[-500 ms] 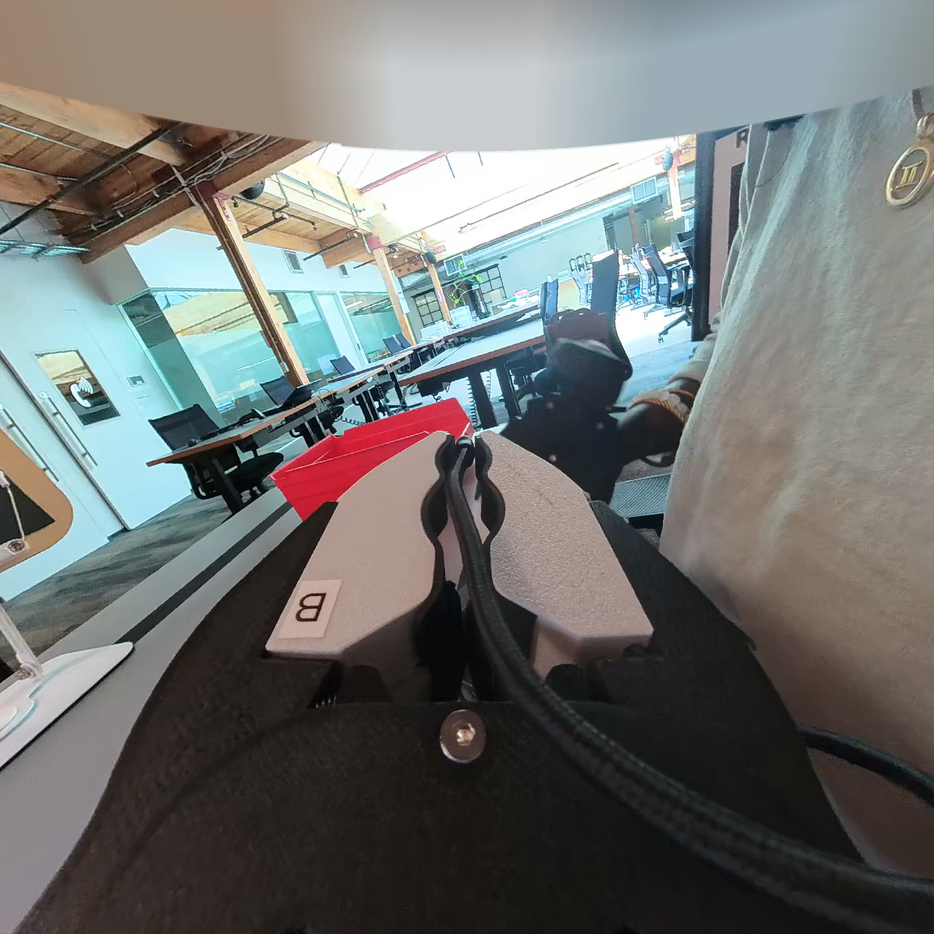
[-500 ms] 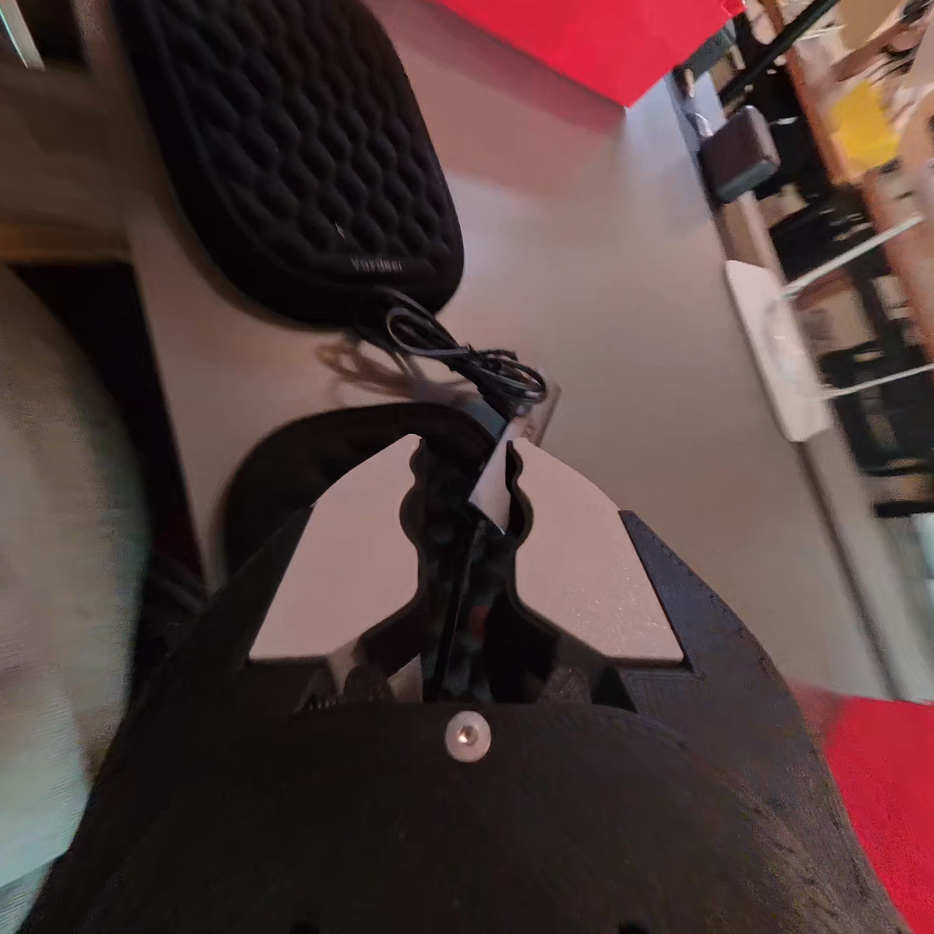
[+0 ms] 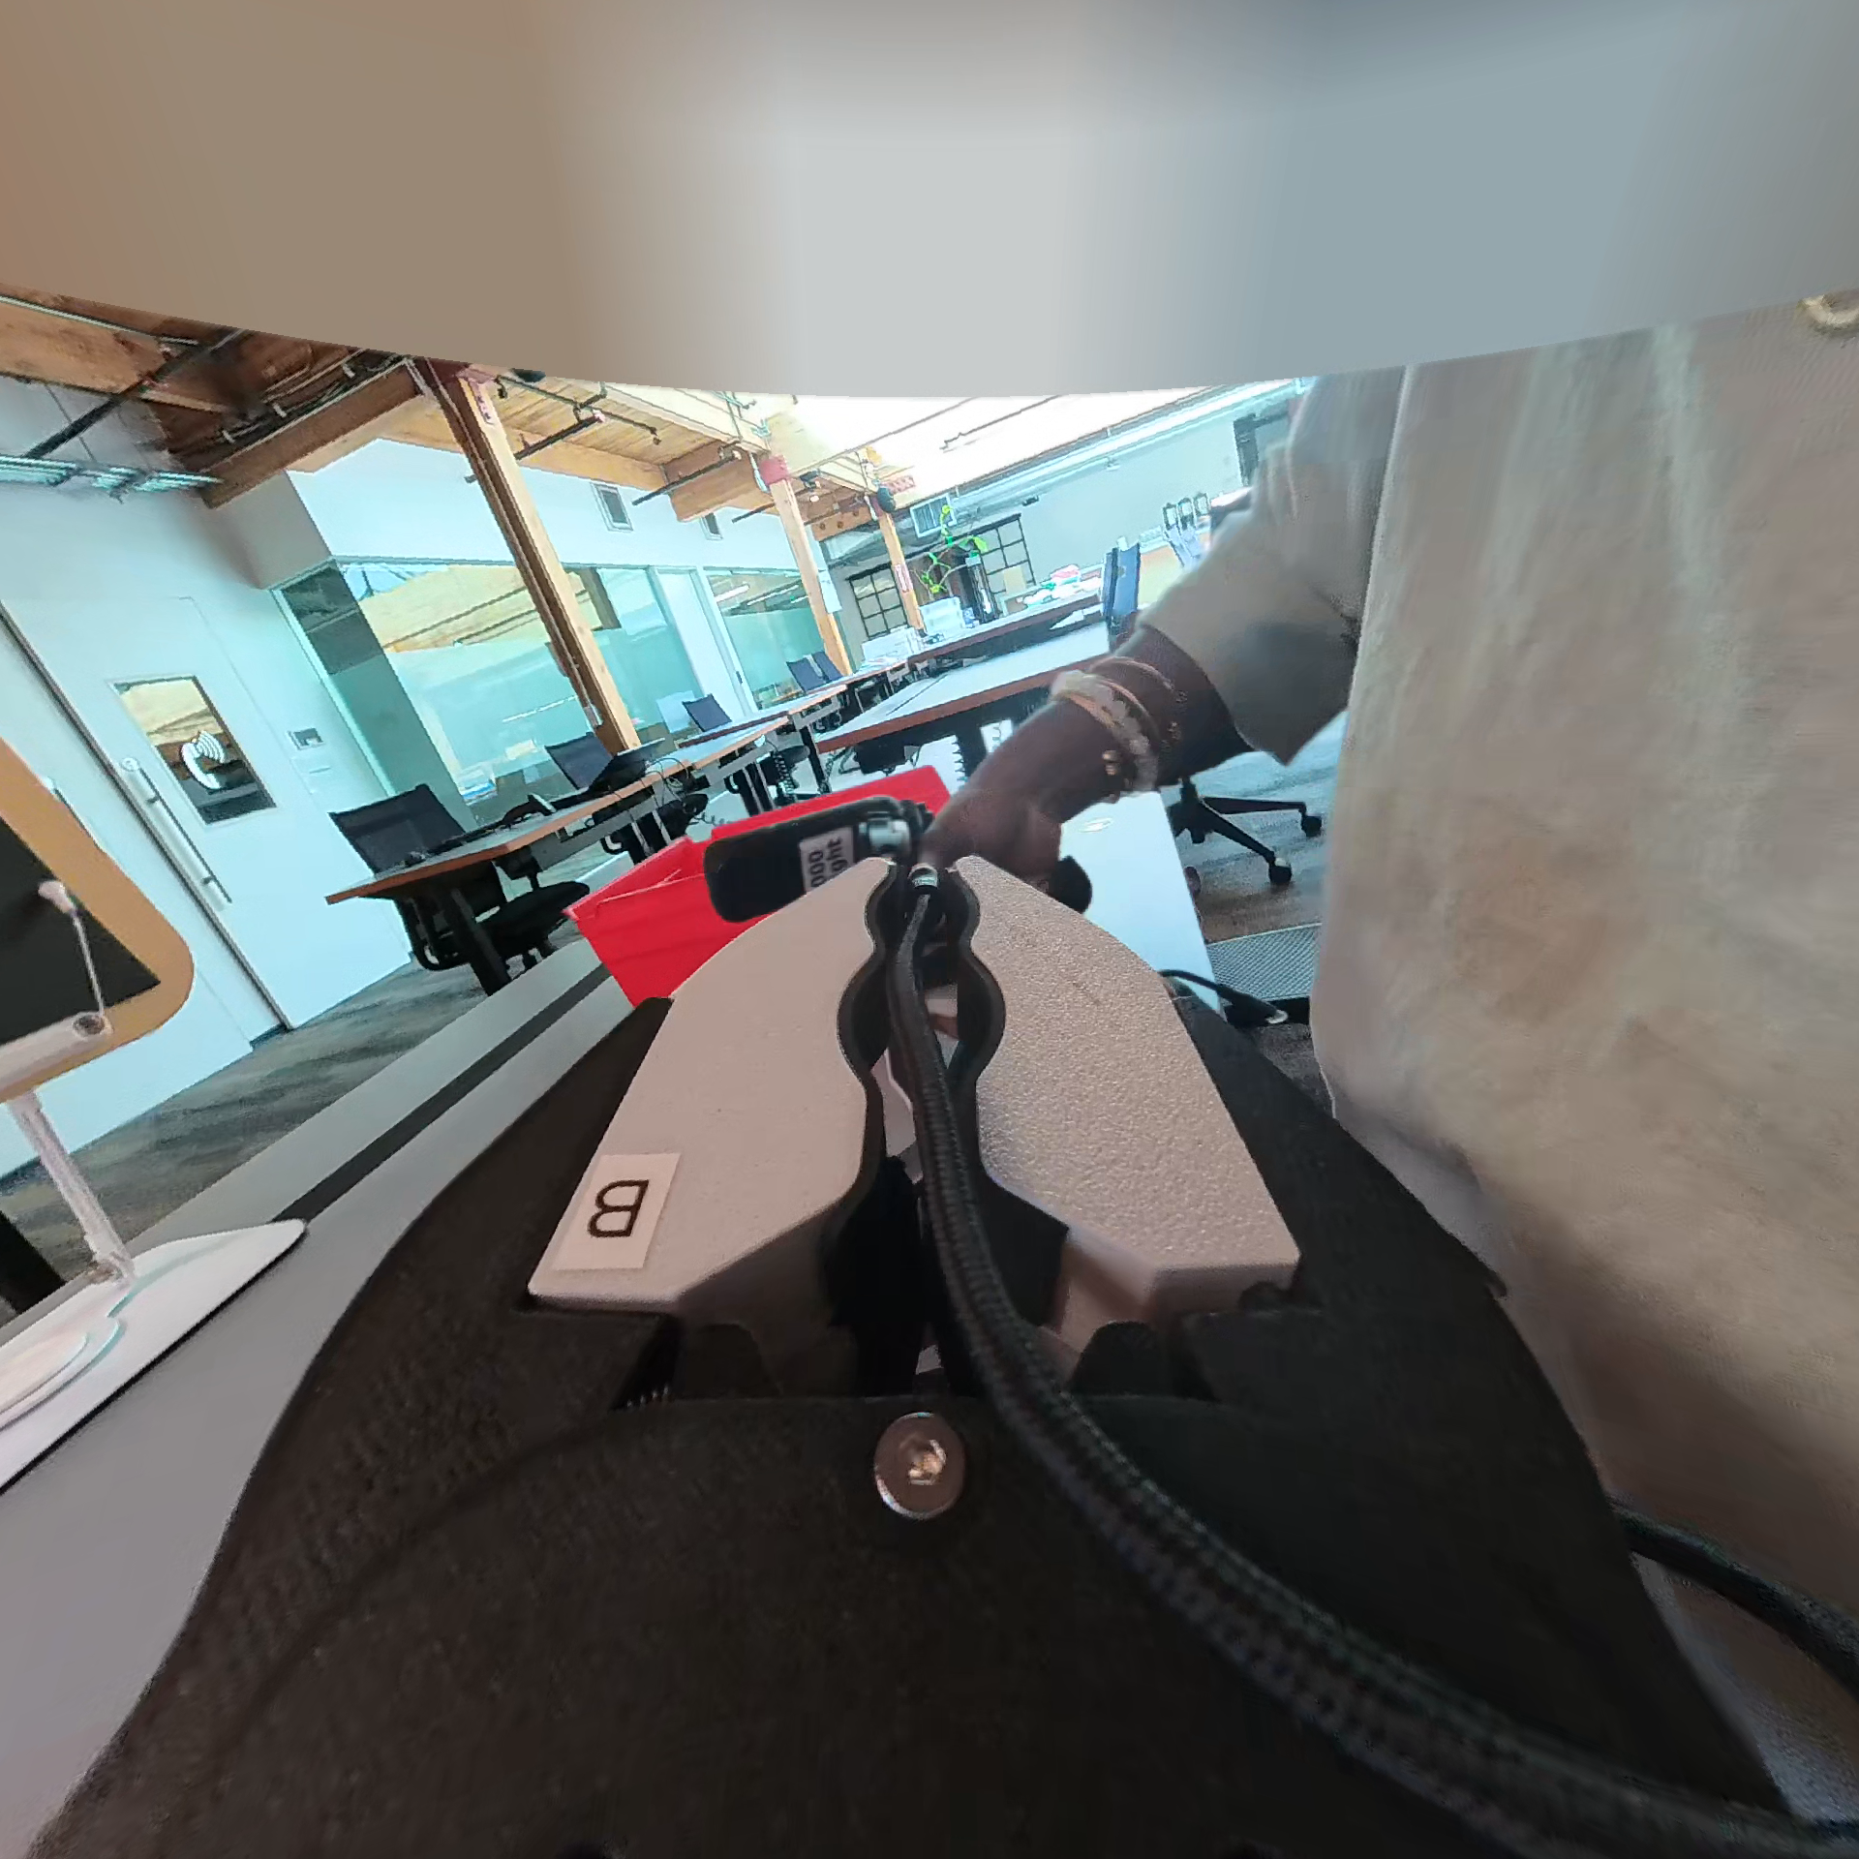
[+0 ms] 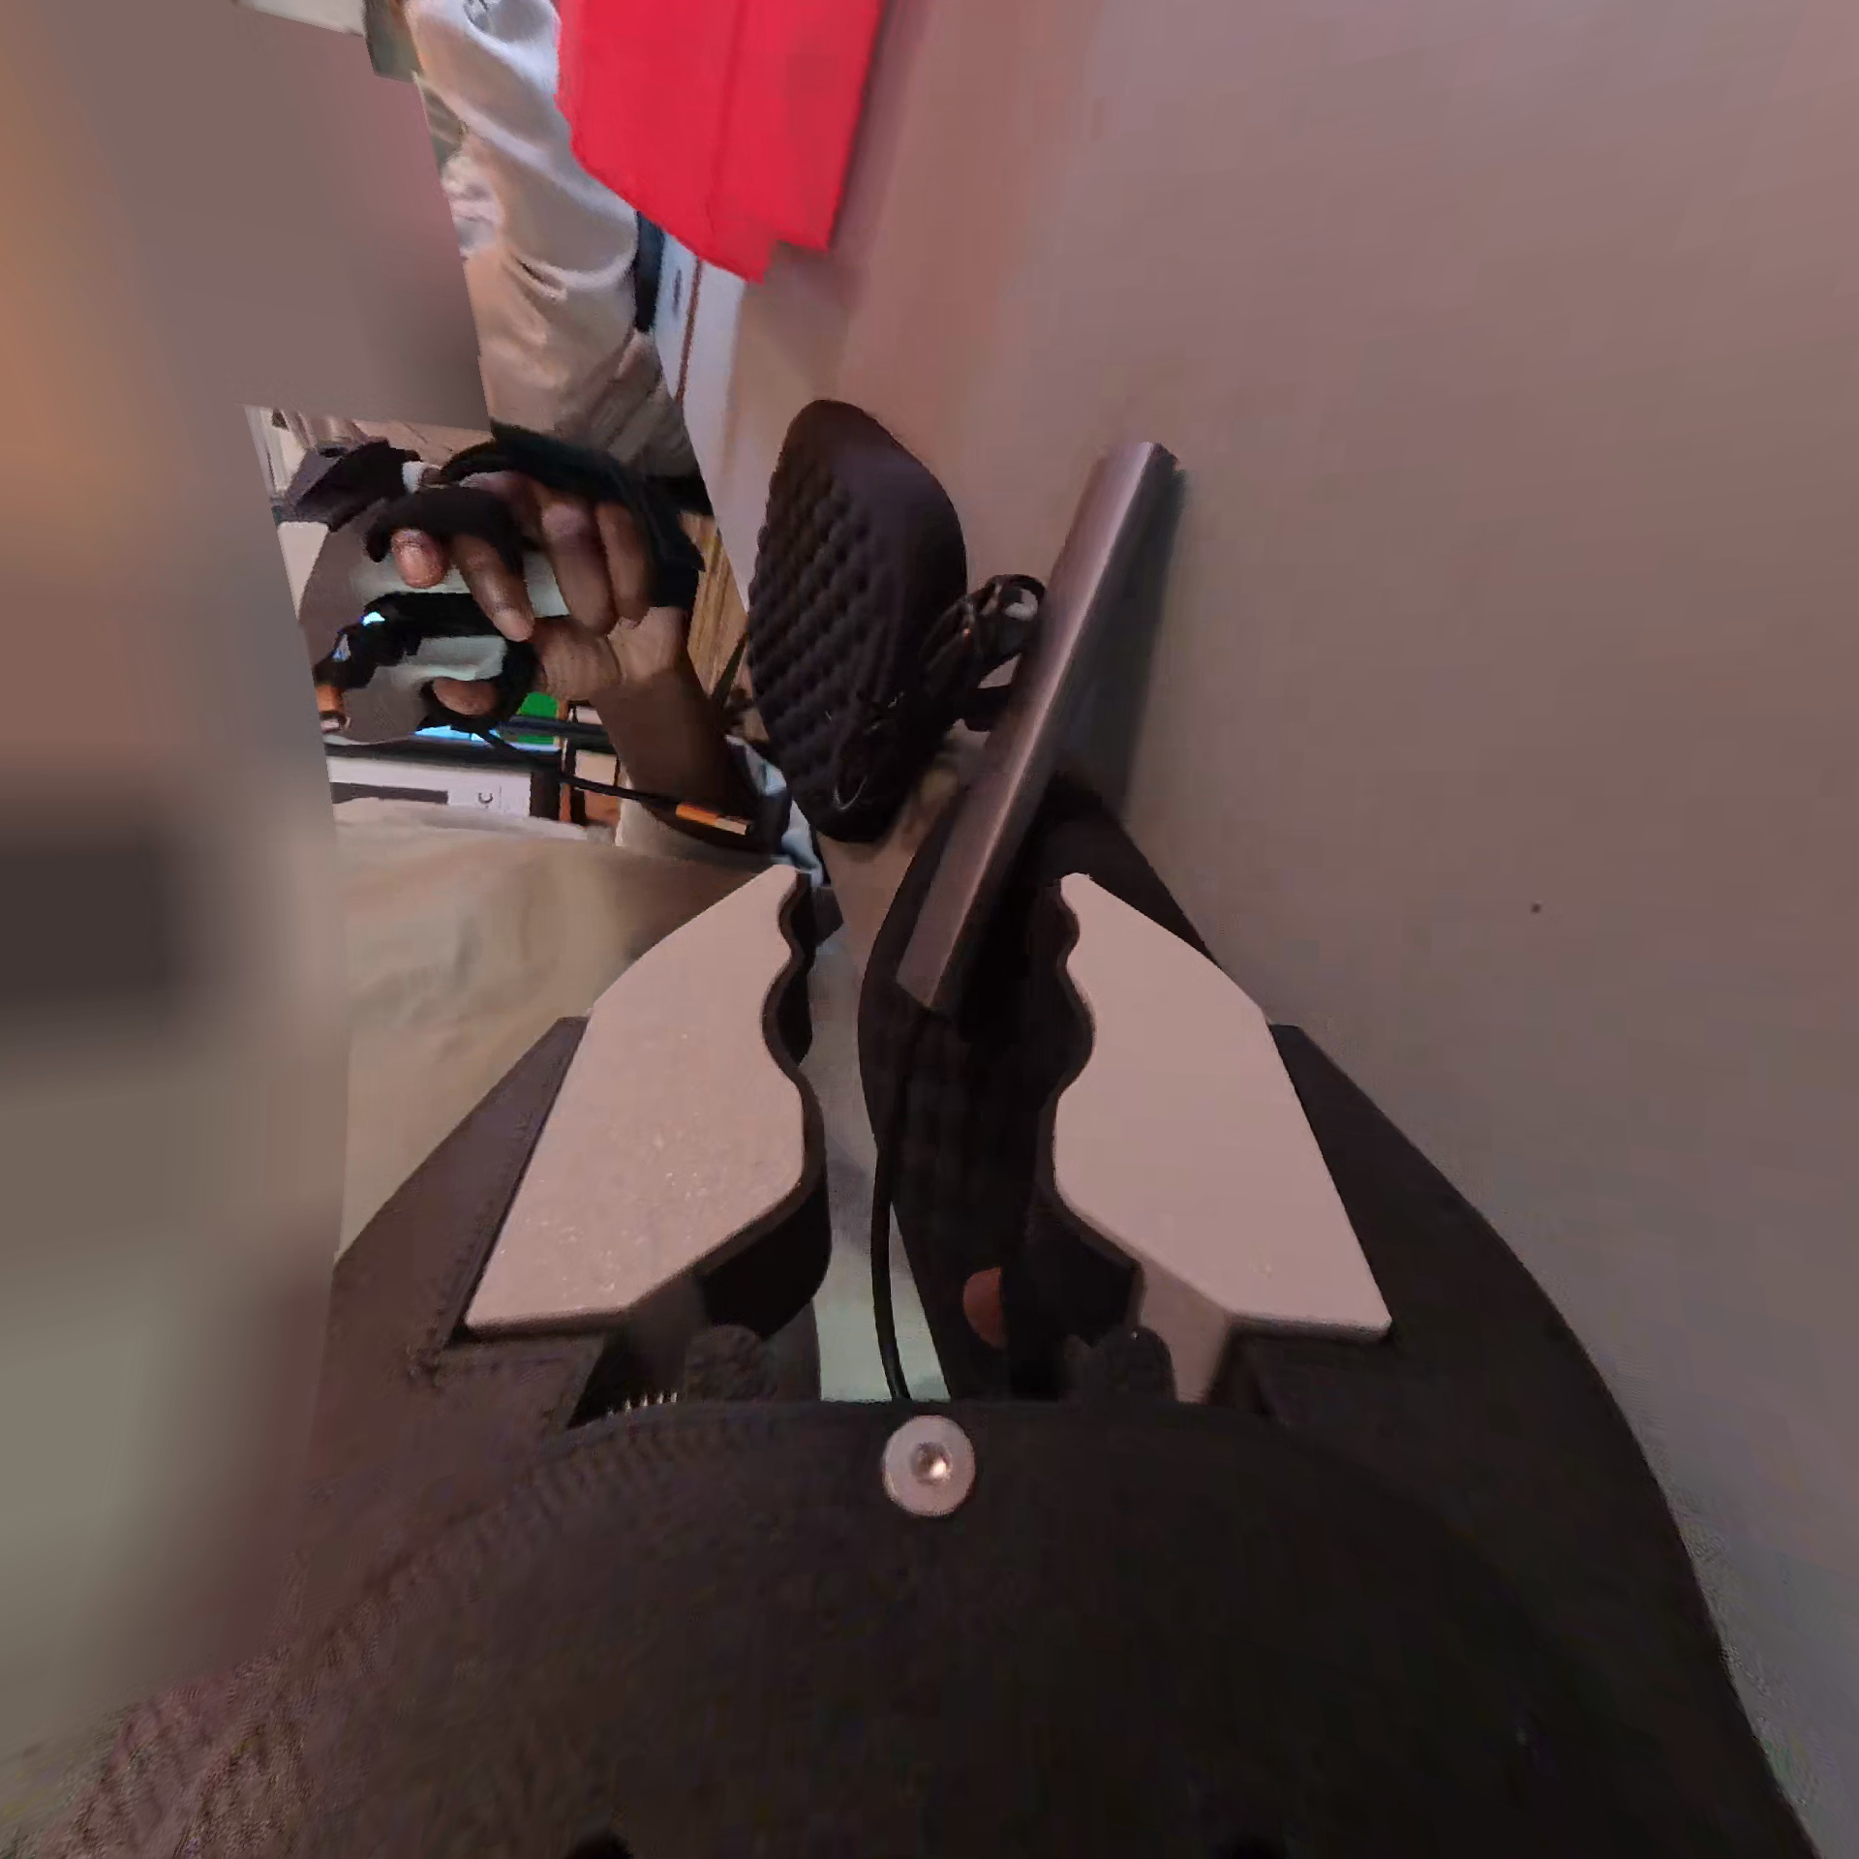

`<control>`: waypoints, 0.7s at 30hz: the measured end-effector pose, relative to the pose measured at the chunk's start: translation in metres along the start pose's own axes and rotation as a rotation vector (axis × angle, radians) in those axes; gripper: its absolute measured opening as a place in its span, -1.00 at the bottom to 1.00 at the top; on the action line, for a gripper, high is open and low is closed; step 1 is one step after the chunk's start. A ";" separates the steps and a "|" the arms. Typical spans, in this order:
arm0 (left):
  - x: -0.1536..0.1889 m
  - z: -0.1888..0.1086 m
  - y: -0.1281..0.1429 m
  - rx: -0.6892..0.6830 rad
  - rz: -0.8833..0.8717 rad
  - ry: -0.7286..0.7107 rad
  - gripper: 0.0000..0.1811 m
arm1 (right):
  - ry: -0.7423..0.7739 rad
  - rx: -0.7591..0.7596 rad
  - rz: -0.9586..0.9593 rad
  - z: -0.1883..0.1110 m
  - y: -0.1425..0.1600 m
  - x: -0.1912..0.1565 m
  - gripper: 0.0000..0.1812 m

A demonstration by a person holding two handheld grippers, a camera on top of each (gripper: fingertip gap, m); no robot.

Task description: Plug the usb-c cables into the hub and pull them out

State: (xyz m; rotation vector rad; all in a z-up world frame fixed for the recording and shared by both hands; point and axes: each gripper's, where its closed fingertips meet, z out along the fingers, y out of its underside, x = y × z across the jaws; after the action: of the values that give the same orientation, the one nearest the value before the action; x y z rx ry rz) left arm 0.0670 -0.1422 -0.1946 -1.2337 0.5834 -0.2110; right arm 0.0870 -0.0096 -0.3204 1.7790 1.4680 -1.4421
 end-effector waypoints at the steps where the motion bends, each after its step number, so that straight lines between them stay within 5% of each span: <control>1: -0.001 0.000 0.003 0.000 -0.005 0.002 -0.94 | 0.002 -0.043 0.032 0.002 0.000 0.003 -0.51; 15: -0.002 -0.002 0.020 0.079 -0.030 0.017 -0.94 | -0.060 -0.240 0.360 0.018 0.006 -0.007 -0.53; 21: -0.002 -0.006 0.022 0.093 -0.049 0.016 -0.94 | -0.008 -0.179 0.433 0.031 0.014 -0.001 -0.78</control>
State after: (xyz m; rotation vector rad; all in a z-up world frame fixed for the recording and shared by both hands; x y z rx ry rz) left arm 0.0584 -0.1385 -0.2156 -1.1584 0.5515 -0.2866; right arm 0.0858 -0.0400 -0.3344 1.8304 1.0795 -1.0632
